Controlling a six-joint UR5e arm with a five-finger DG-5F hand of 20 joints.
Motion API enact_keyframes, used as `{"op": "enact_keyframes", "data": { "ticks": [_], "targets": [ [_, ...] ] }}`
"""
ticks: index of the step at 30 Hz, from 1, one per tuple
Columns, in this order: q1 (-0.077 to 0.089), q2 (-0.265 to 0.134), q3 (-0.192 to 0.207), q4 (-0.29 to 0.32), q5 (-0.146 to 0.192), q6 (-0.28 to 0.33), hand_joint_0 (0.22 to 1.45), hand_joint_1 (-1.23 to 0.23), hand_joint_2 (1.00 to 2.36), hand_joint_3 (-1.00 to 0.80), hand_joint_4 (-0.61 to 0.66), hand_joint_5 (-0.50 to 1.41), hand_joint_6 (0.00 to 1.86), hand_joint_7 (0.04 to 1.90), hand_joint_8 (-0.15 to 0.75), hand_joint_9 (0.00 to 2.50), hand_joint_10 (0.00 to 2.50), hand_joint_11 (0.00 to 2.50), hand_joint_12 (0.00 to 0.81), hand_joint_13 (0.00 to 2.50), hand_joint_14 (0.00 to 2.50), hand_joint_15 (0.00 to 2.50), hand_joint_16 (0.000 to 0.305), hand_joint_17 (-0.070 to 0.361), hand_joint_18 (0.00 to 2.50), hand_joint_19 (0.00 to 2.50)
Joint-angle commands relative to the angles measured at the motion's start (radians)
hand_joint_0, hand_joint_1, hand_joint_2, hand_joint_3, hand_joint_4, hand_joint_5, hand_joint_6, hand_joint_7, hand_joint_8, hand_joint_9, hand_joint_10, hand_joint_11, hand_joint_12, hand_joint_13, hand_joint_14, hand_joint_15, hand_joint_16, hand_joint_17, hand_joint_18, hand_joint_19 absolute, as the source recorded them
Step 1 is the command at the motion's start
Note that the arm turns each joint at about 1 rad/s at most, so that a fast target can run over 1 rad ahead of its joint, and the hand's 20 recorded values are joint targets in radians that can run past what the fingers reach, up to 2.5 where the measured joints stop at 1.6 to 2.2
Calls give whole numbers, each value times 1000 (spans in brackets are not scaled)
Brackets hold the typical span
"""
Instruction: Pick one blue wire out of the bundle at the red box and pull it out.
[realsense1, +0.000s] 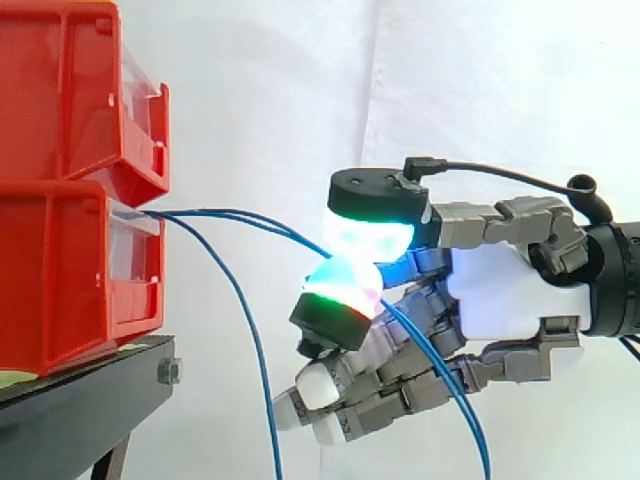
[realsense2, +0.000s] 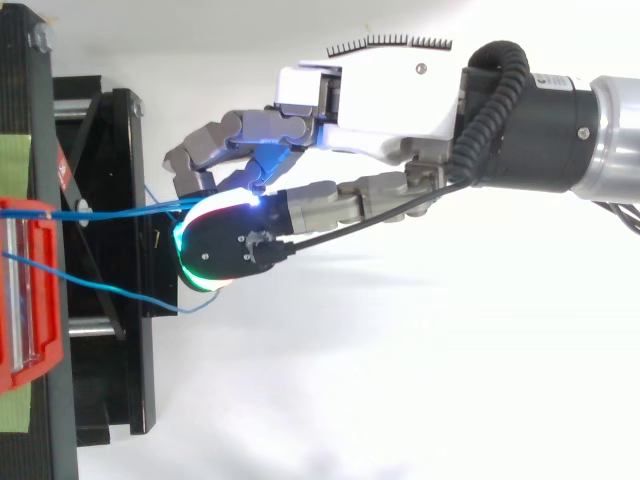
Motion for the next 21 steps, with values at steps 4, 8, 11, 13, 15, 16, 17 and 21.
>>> {"op": "enact_keyframes", "data": {
  "ticks": [4, 8, 11, 13, 15, 16, 17, 21],
  "targets": [
    [-3, -1, -1, 6, 5, -15, 451, -547, 1003, -459, 258, -37, 502, 1381, 242, 857, 15, 407, 382, 181, 3, 96, 66, 148, 0, 236],
    [-12, -7, -3, 20, 20, -29, 433, -518, 1000, -500, 267, -41, 502, 1364, 255, 852, 15, 417, 395, 181, 4, 100, 68, 154, 0, 241],
    [-14, -9, -4, 21, 31, -43, 418, -503, 1000, -500, 269, -44, 502, 1359, 267, 832, 15, 417, 405, 180, 4, 98, 71, 159, 0, 239],
    [-12, -9, -4, 21, 46, -64, 416, -502, 1000, -500, 264, -45, 502, 1355, 269, 830, 18, 422, 408, 179, 3, 100, 71, 160, 0, 238],
    [-12, -20, -4, 32, 77, -92, 415, -502, 1000, -500, 264, -46, 502, 1355, 269, 828, 15, 422, 408, 179, 3, 92, 71, 160, 0, 236],
    [-12, -21, -4, 35, 83, -95, 415, -502, 1000, -500, 269, -46, 502, 1354, 269, 827, 16, 430, 409, 178, 3, 95, 71, 160, 0, 238],
    [-11, -21, -4, 44, 98, -100, 415, -502, 1000, -500, 262, -47, 502, 1359, 270, 827, 16, 429, 409, 178, 3, 96, 71, 160, 0, 244],
    [-6, -27, -4, 60, 124, -100, 416, -513, 1000, -500, 266, -49, 502, 1370, 275, 820, 16, 442, 410, 179, 3, 95, 71, 160, 11, 243]
  ]
}}
